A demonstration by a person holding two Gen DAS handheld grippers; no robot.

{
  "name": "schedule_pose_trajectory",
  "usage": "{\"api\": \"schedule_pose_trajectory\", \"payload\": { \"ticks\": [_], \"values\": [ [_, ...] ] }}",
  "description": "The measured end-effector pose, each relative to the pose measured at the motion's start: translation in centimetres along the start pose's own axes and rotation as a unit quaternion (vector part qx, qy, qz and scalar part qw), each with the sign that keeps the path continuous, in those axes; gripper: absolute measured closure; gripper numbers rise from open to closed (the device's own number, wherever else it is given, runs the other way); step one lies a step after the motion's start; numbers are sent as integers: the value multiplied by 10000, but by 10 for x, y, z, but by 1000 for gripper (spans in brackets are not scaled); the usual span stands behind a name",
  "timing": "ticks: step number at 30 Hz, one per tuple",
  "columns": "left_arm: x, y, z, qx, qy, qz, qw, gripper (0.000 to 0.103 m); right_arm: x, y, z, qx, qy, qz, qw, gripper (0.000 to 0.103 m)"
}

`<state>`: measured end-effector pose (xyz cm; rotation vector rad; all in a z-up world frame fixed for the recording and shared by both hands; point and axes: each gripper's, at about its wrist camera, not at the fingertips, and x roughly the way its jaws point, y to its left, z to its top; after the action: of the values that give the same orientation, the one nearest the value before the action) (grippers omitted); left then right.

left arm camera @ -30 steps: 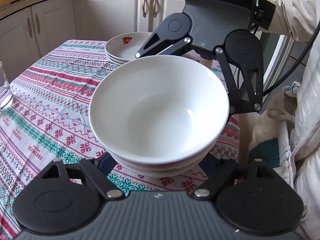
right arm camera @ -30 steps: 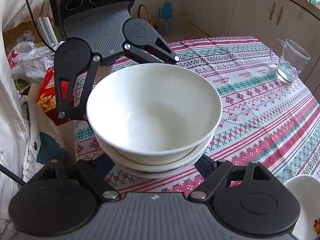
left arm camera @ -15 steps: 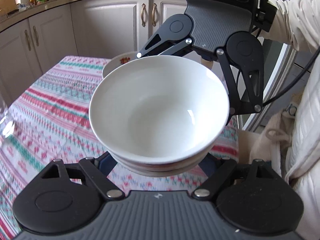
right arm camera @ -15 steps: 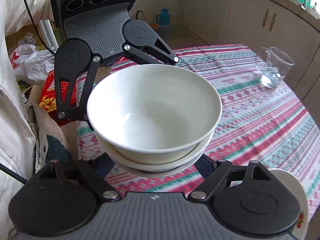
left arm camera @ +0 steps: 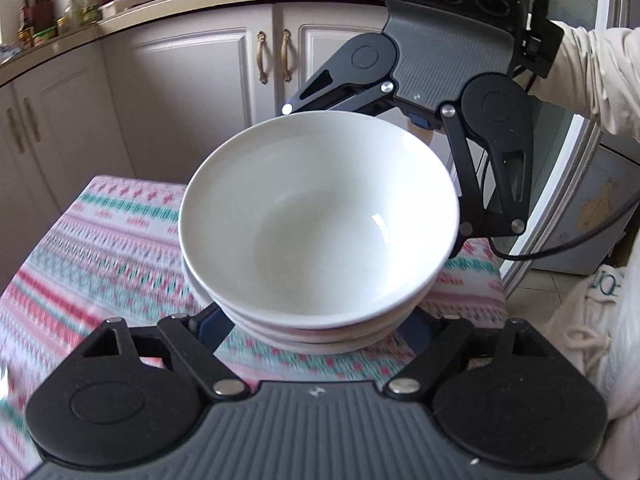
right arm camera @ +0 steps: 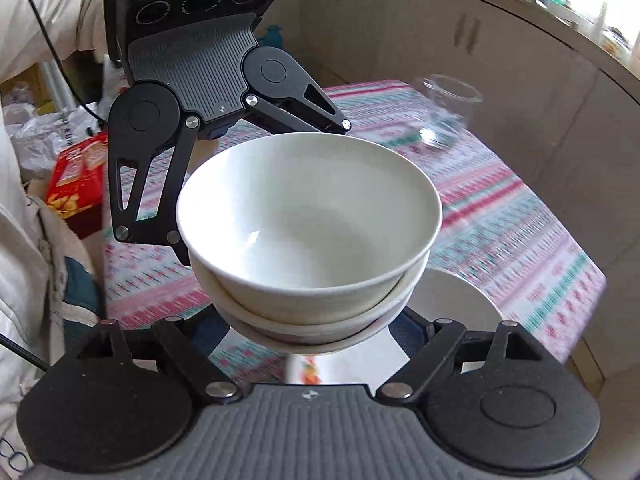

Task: Organize plates and bowls
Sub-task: 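Carry the bowl stack with the right gripper toward the plates while the left gripper steadies its rim, then lower the bowl stack onto the fruit-print plates and open both grippers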

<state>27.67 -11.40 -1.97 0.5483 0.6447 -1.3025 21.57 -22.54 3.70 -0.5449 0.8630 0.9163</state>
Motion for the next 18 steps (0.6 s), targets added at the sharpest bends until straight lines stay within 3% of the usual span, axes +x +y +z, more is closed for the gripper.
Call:
{"api": "schedule_pose_trajectory", "payload": {
  "ticks": [9,18],
  "values": [
    [50,15,21,186,97,-182,9996,18,-1,-41,-41,531,25,-120,9985,14],
    [62,18,20,219,191,-137,9995,18,9,-51,-53,691,3,-129,9975,14]
  ]
}}
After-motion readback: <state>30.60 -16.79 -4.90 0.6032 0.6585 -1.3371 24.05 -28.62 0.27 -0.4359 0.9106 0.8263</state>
